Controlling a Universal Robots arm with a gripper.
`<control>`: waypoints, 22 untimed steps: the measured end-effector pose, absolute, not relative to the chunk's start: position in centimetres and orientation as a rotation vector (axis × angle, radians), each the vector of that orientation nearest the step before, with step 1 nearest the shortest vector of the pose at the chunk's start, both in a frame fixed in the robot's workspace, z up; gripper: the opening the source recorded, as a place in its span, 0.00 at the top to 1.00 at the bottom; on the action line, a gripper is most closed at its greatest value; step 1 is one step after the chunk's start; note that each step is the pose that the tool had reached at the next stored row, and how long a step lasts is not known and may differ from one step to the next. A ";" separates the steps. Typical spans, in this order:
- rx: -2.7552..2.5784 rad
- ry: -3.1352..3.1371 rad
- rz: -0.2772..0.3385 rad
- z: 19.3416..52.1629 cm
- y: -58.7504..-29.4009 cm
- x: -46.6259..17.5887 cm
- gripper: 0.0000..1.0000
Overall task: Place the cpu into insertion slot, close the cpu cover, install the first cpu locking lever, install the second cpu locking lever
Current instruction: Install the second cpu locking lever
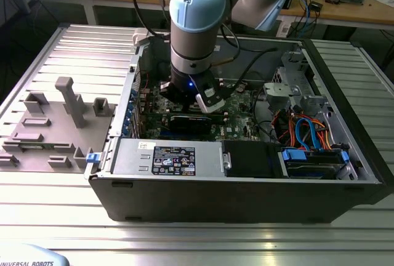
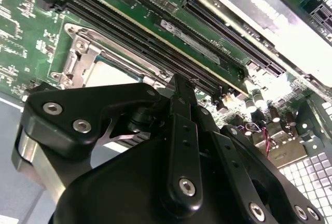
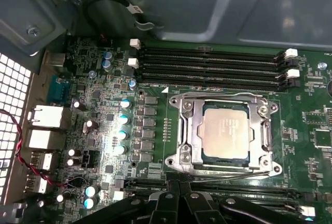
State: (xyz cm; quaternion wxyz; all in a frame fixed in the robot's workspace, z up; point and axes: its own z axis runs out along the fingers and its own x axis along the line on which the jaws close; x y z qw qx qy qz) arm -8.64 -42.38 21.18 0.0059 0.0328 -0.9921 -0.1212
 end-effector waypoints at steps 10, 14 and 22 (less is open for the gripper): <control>0.097 -3.099 -0.440 20.1 -42.4 -8.7 0.89; 0.097 -3.096 -0.461 19.9 -42.4 -8.7 0.89; 0.097 -3.091 -0.502 19.5 -42.4 -9.3 0.89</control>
